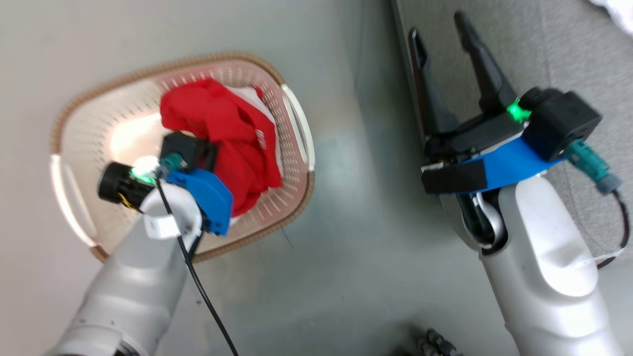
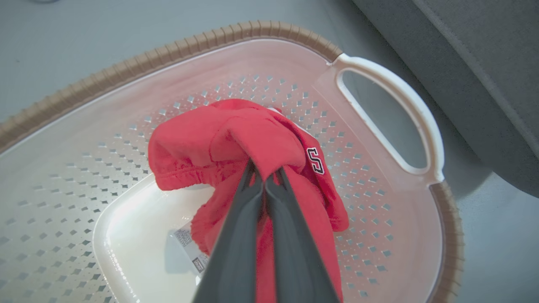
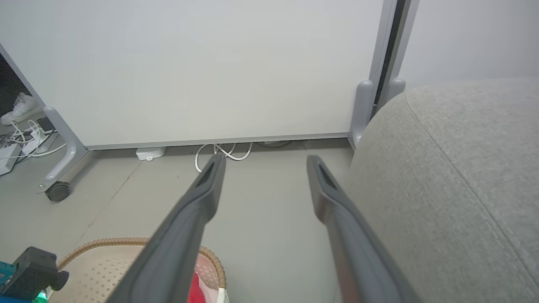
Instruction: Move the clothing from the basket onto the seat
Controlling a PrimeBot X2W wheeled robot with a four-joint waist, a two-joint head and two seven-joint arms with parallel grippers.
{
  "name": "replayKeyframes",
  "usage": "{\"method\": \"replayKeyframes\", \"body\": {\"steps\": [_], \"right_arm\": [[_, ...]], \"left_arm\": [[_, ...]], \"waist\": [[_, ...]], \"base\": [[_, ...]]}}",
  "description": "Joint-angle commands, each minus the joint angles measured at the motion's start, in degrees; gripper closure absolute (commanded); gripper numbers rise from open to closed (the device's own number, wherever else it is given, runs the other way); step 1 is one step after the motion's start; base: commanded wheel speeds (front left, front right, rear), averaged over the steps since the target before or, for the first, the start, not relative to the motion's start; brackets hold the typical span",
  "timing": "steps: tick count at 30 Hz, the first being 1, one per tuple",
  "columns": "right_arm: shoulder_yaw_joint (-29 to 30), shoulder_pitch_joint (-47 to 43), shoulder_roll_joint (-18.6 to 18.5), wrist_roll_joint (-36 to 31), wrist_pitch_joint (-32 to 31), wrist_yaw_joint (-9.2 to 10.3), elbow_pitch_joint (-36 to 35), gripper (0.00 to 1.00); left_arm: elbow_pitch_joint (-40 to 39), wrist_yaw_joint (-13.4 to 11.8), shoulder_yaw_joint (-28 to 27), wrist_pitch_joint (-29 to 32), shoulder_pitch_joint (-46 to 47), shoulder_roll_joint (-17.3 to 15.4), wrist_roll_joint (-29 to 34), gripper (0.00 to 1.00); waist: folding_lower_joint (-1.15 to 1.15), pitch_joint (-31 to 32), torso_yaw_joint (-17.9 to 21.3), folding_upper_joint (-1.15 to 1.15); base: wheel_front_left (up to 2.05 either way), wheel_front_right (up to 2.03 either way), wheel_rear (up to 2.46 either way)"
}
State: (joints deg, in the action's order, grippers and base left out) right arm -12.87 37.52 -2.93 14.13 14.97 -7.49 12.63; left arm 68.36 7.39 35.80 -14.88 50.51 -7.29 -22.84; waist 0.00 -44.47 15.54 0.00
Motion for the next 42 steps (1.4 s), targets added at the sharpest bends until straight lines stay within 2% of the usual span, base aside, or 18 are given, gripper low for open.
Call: {"method": "replayKeyframes", "body": {"steps": [1,13,20,29,42], "right_arm": [[0.2,-1.6,0.1,-0.7,0.2,-0.01,1.0,0.0],[2.3,-11.6,-1.5,-2.1,-3.6,-0.01,5.2,0.0],[2.4,-18.4,-1.2,-1.2,-6.4,-0.01,4.7,0.0],[1.5,-22.9,-0.5,-0.6,-9.0,-0.01,3.0,0.0],[-0.3,-25.2,-0.1,-0.5,-10.3,-0.01,2.3,0.0]], "left_arm": [[-1.0,0.1,0.5,-0.3,-1.9,0.6,-0.6,1.0],[-13.8,0.1,3.8,-0.4,-11.8,2.7,-5.2,1.0],[-20.3,0.1,6.6,-0.4,-13.6,3.1,-6.4,1.0],[-24.3,0.1,8.3,-0.4,-10.4,3.7,-8.3,1.0],[-24.6,0.1,12.2,0.7,-4.4,4.1,-14.9,1.0]], "waist": [[0.0,7.2,-2.9,0.0],[0.0,28.4,-8.6,0.0],[0.0,37.1,-11.0,0.0],[0.0,42.0,-12.1,0.0],[0.0,42.8,-11.7,0.0]], "base": [[0.0,0.0,0.0],[0.0,0.0,0.0],[0.0,0.0,0.0],[0.0,0.0,0.0],[0.0,0.0,0.0]]}}
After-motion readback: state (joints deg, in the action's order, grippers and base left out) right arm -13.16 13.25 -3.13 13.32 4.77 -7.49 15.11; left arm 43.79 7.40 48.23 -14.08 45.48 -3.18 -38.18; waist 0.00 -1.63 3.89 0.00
